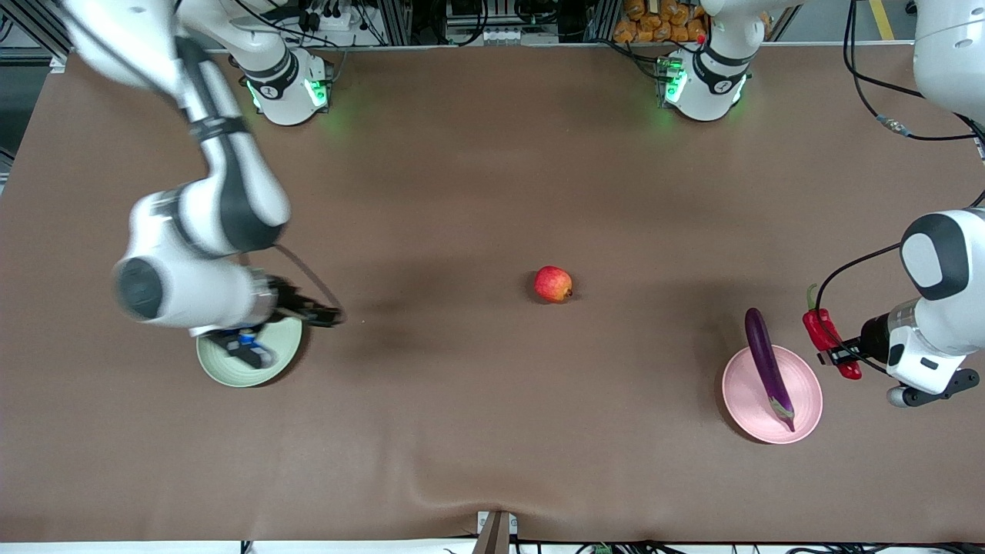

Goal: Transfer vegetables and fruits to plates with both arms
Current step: 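Release the peach on the green plate while the left gripper lifts the chili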

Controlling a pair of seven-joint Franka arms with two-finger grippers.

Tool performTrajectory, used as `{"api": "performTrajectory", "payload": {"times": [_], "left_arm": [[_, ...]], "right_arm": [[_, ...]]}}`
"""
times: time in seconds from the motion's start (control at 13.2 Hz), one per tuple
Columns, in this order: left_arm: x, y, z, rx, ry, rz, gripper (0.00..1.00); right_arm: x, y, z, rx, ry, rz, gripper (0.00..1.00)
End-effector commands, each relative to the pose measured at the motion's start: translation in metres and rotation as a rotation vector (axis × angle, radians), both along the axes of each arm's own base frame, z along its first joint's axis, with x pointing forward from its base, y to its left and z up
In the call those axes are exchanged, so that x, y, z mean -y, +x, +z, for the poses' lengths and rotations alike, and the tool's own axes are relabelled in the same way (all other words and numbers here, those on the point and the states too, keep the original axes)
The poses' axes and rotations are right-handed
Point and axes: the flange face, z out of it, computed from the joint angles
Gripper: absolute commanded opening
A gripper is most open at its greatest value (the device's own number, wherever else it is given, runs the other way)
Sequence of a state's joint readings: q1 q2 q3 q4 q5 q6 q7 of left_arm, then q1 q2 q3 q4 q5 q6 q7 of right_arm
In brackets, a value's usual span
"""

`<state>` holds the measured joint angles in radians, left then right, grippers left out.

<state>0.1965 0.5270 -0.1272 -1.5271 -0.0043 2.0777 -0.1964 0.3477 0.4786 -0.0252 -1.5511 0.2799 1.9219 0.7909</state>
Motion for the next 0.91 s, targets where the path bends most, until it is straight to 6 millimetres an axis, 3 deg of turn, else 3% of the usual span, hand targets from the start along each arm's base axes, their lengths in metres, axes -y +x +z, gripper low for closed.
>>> {"api": "performTrajectory", "payload": {"times": [0.0, 0.15, 0.38, 0.53, 0.68, 0.83], "left_arm": [[0.024, -0.014, 0.036, -0.021, 0.003, -0.010, 0.00], [0.036, -0.018, 0.051, -0.028, 0.000, -0.001, 0.00], [0.041, -0.025, 0.089, 0.014, 0.008, -0.001, 0.00], [0.049, -0.032, 0.092, -0.025, 0.004, -0.017, 0.00], [0.053, -0.034, 0.088, -0.046, 0.004, -0.025, 0.00], [0.057, -0.033, 0.084, -0.051, 0.003, -0.028, 0.00]], "right_arm": [[-0.086, -0.013, -0.007, 0.047, 0.022, -0.190, 1.00], [-0.156, -0.036, -0.027, 0.073, 0.045, -0.317, 1.00], [-0.232, -0.070, -0.056, 0.103, 0.072, -0.431, 1.00], [-0.258, -0.086, -0.070, 0.115, 0.095, -0.468, 1.00], [-0.296, -0.113, -0.085, 0.149, 0.139, -0.491, 1.00], [-0.313, -0.129, -0.104, 0.158, 0.153, -0.508, 1.00]]}}
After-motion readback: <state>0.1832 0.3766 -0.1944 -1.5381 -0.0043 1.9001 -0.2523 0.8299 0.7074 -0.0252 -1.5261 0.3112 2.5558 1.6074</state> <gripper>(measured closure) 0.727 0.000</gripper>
